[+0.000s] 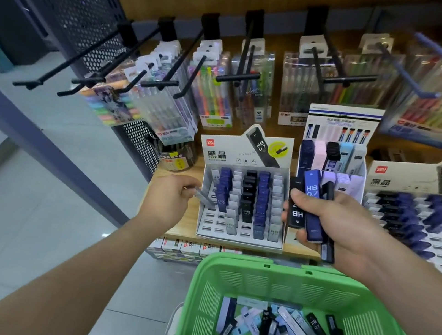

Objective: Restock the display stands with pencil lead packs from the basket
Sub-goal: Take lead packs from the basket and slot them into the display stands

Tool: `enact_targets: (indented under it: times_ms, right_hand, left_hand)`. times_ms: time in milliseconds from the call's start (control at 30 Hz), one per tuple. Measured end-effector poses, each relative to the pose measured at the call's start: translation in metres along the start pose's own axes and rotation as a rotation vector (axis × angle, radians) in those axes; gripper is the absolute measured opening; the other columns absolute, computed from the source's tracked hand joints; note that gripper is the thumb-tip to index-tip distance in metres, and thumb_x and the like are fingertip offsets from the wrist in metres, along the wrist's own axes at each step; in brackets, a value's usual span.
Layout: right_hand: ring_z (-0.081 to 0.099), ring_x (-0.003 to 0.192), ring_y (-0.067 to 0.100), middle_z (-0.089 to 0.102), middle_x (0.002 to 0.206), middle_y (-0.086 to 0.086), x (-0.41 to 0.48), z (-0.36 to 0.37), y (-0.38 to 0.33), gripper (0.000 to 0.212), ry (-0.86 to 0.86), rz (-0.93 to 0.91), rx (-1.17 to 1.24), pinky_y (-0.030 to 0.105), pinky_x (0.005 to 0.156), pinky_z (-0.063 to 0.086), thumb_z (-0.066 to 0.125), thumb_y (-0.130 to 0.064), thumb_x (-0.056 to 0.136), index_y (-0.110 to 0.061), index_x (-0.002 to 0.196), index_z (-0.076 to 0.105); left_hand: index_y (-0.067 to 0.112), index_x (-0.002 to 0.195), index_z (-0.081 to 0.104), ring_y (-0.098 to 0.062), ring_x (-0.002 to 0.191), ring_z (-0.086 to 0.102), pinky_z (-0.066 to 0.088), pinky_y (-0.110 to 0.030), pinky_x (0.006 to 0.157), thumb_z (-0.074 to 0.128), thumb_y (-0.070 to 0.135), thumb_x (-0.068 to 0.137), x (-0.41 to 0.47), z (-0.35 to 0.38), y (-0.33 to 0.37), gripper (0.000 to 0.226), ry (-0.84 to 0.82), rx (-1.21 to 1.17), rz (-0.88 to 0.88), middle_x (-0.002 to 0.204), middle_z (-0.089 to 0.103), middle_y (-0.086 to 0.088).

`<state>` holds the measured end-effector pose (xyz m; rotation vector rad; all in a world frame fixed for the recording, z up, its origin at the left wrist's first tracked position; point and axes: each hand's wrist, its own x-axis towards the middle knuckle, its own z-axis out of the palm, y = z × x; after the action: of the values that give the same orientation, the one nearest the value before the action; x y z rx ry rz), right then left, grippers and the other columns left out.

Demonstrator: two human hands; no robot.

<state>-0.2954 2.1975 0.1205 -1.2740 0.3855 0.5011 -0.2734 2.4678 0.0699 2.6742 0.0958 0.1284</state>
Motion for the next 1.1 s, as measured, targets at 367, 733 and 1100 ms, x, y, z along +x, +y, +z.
enact_targets:
  times_ms: [367, 733, 1100]
  right_hand:
    - [0.068, 0.056, 0.013, 0.071, 0.07, 0.005, 0.006, -0.008, 0.0, 0.008, 0.019, -0.021, 0.029, 0.019, 0.037, 0.043, 0.067, -0.013, 0.089, -0.008, 0.095, 0.067]
    - [0.07, 0.067, 0.021, 0.072, 0.073, 0.011, 0.004, -0.006, 0.0, 0.024, -0.021, -0.001, 0.029, 0.021, 0.038, 0.045, 0.072, -0.014, 0.083, -0.006, 0.104, 0.064]
    - [0.06, 0.065, 0.018, 0.071, 0.081, 0.008, 0.0, -0.009, -0.005, 0.031, 0.021, -0.002, 0.041, 0.02, 0.037, 0.04, 0.077, -0.005, 0.076, -0.004, 0.106, 0.068]
  left_hand:
    - [0.012, 0.101, 0.074, -0.027, 0.093, 0.065, 0.04, -0.024, 0.073, 0.057, 0.009, 0.092, 0.032, 0.021, -0.004, 0.019, 0.022, 0.105, 0.163, 0.101, 0.074, -0.005]
    - [0.01, 0.099, 0.074, -0.02, 0.097, 0.063, 0.042, -0.022, 0.089, 0.064, 0.007, 0.088, 0.054, 0.03, -0.005, 0.015, 0.082, 0.006, 0.077, 0.103, 0.071, -0.005]
    - [0.018, 0.122, 0.064, -0.022, 0.107, 0.059, 0.048, -0.03, 0.092, 0.05, 0.005, 0.092, 0.049, 0.004, 0.041, 0.036, -0.127, 0.169, 0.076, 0.119, 0.065, -0.007]
